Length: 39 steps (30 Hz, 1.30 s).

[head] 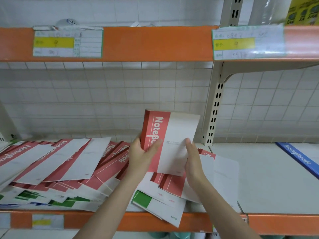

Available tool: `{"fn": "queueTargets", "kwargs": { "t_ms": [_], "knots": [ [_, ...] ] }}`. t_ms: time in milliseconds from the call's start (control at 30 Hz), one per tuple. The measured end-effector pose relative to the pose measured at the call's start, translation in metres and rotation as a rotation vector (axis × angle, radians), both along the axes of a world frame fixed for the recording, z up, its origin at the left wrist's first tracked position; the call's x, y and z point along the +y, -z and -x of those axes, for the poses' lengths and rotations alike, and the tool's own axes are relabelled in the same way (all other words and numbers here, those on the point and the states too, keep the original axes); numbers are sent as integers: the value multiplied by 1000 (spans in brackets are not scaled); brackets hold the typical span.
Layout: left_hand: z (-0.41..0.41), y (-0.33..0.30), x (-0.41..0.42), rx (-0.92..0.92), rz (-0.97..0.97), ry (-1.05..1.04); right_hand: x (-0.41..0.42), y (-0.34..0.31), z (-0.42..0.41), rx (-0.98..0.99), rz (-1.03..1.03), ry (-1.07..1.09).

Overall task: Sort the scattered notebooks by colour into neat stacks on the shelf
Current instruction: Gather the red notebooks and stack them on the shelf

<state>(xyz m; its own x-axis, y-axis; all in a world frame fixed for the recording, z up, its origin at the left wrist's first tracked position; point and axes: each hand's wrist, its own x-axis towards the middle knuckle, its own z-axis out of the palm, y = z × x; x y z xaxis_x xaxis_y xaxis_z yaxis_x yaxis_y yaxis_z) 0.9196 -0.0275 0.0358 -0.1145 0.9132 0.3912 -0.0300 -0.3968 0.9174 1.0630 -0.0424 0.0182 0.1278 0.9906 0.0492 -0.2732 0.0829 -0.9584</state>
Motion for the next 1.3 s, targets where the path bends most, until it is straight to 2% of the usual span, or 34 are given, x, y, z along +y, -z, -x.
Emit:
{"fn": "queueTargets", "kwargs": {
  "t_ms": [200,433,533,633,733,800,1000,1133,1300],
  "knots": [
    [5,14,0,32,94,9,-4,10,0,-66,-6,-35],
    [-1,-1,4,4,134,21,2,-17,-17,-410,-278,134],
    [-16,-11,4,18,232,140,-2,-27,-37,-588,-379,252],
    [-44,-21,4,150,257,176,-6,-31,-63,-590,-270,365],
    [-82,-24,6,394,190,133,-13,-26,-100,-479,-66,379],
    [-112,-23,6,478,210,137,-21,-22,-130,-435,52,393],
    [-220,-15,-11,505,335,431,-72,-15,-226,-453,270,595],
    [-294,-4,-38,458,443,627,-117,-7,-292,-477,337,724],
    [-383,8,-81,445,476,804,-183,3,-363,-474,428,908]
  ]
}}
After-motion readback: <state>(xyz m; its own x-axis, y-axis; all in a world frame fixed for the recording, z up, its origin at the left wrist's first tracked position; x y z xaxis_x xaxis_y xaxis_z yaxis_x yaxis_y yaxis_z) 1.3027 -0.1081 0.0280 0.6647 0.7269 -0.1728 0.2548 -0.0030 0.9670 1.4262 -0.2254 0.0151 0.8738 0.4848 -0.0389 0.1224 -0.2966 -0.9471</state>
